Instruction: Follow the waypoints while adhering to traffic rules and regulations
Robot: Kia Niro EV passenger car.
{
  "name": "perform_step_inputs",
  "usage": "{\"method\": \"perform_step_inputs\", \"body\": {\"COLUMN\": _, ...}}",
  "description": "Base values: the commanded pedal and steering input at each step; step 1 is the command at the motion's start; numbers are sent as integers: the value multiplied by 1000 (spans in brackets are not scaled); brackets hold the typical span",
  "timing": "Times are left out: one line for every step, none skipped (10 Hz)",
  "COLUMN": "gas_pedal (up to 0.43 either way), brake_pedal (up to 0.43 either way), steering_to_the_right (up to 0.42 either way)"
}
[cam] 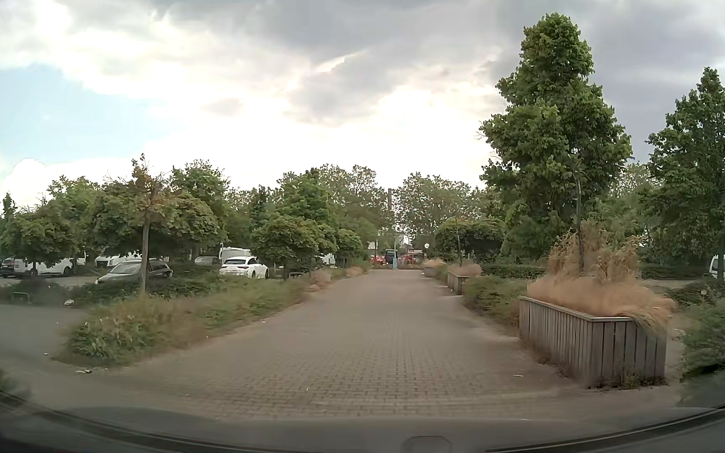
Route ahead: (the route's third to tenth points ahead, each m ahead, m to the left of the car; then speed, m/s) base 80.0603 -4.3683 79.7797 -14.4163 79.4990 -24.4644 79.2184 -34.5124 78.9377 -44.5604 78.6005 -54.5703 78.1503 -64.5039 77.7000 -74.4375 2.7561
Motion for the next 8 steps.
{"method": "perform_step_inputs", "body": {"gas_pedal": 98, "brake_pedal": 37, "steering_to_the_right": 0}}
{"method": "perform_step_inputs", "body": {"gas_pedal": 87, "brake_pedal": 37, "steering_to_the_right": 0}}
{"method": "perform_step_inputs", "body": {"gas_pedal": 79, "brake_pedal": 37, "steering_to_the_right": 1}}
{"method": "perform_step_inputs", "body": {"gas_pedal": 67, "brake_pedal": 37, "steering_to_the_right": 2}}
{"method": "perform_step_inputs", "body": {"gas_pedal": 47, "brake_pedal": 37, "steering_to_the_right": 3}}
{"method": "perform_step_inputs", "body": {"gas_pedal": 0, "brake_pedal": 37, "steering_to_the_right": 5}}
{"method": "perform_step_inputs", "body": {"gas_pedal": 0, "brake_pedal": 37, "steering_to_the_right": 7}}
{"method": "perform_step_inputs", "body": {"gas_pedal": 0, "brake_pedal": 37, "steering_to_the_right": 7}}
